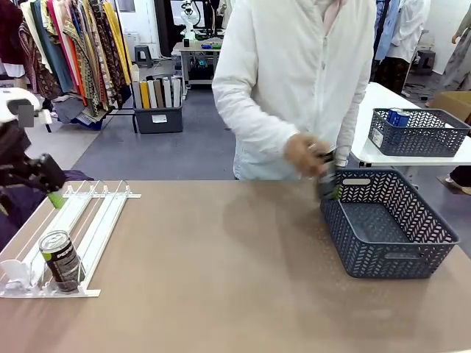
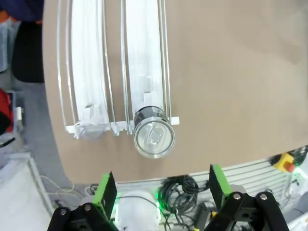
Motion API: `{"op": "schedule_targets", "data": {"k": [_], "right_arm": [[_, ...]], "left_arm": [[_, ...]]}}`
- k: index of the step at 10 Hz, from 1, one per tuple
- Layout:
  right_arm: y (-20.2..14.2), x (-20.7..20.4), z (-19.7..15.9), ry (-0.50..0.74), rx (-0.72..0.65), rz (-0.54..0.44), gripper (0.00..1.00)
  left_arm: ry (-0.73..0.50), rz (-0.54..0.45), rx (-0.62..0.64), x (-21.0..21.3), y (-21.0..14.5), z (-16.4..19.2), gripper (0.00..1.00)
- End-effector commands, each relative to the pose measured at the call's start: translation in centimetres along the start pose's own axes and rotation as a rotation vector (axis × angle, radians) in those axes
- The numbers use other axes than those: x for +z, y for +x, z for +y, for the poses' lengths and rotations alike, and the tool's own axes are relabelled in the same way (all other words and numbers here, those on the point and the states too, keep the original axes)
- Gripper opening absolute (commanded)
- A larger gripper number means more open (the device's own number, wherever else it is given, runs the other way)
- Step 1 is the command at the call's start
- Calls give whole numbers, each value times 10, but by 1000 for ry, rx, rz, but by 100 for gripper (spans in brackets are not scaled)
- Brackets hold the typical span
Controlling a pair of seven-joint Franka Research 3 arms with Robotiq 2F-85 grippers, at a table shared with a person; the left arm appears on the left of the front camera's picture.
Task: Retrieve and store the cans from the dispenser.
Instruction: Pick up one can from the Automatic Can Dispenser and place it in the middle of the table.
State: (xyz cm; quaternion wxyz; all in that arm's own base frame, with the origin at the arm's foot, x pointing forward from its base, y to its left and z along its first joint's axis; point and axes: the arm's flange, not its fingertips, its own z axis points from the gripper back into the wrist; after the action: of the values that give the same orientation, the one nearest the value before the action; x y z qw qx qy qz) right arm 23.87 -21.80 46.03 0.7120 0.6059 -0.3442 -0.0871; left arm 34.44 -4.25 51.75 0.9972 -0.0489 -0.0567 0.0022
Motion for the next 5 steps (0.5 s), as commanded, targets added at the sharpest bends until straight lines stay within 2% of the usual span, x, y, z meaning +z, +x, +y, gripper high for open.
{"op": "schedule_targets", "data": {"k": [1,2,5], "right_arm": [[4,-3,3,22,17,-19,100],[4,-3,3,22,17,-19,100],[4,-3,3,22,17,-19,100]], "left_arm": [[23,-10,43,-36,-5,-5,100],[75,1,89,-51,-4,-5,100],[123,39,126,-96,13,-5,100]]}}
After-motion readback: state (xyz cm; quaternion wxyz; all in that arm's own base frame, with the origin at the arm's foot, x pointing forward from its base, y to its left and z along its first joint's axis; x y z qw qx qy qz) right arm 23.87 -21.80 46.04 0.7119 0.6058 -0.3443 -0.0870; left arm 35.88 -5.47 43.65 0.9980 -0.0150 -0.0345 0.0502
